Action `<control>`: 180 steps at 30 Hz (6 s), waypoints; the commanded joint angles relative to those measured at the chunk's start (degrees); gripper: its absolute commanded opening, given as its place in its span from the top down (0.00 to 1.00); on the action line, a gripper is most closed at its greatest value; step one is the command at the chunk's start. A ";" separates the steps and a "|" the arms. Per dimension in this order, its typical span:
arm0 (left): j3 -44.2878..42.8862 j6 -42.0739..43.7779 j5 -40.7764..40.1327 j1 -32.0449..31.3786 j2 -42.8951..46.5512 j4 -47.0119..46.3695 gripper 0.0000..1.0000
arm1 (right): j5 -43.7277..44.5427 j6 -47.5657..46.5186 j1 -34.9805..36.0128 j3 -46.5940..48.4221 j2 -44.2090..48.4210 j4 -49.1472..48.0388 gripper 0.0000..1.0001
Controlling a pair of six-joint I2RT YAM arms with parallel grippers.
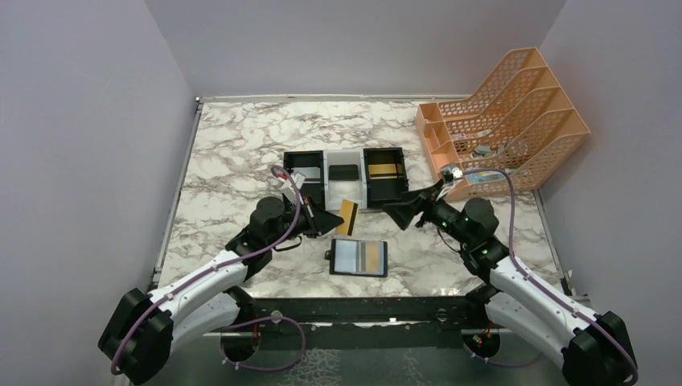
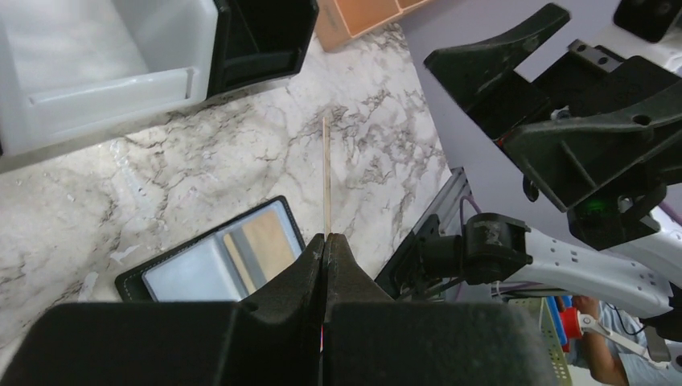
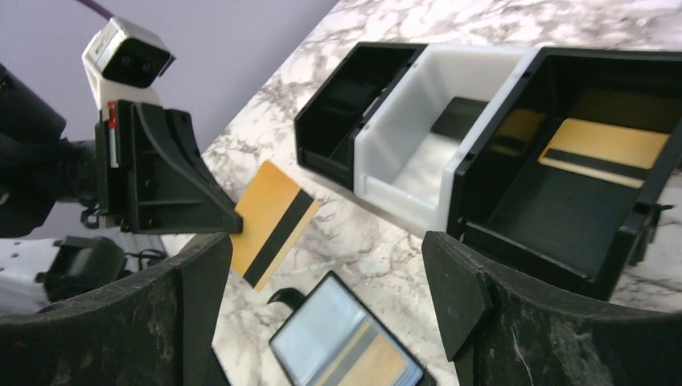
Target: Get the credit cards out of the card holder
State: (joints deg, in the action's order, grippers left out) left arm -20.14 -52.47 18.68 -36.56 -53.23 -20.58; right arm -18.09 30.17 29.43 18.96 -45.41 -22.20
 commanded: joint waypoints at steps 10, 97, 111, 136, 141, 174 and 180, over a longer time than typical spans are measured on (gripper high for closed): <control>-5.32 2.66 3.11 0.34 1.85 0.33 1.00 | -13.96 12.41 -1.39 4.63 -9.91 -4.87 0.10; 1.27 -18.52 3.13 0.28 8.81 -15.47 1.00 | -36.50 44.84 0.93 10.88 -32.80 -41.51 0.58; 0.90 -17.45 4.51 0.31 7.12 -18.75 1.00 | -35.05 46.91 1.51 9.81 -32.72 -42.38 0.71; 1.87 -18.54 8.62 0.27 3.91 -25.32 1.00 | -34.24 47.92 1.50 9.33 -32.41 -45.76 0.91; 2.24 -18.64 7.67 0.27 3.84 -25.39 1.00 | -34.31 45.61 1.88 9.99 -32.68 -43.76 0.89; -4.20 -5.42 -2.56 0.34 10.92 10.96 0.01 | 3.49 -0.71 -1.78 23.87 -20.21 20.56 0.99; -7.91 0.03 -6.93 0.34 12.17 20.44 0.01 | 11.38 -12.54 -1.77 29.37 -25.72 24.30 0.99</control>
State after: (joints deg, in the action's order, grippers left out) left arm -25.17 -58.35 16.47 -36.45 -42.65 -9.54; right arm -15.53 29.32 27.68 44.51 -68.16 -3.20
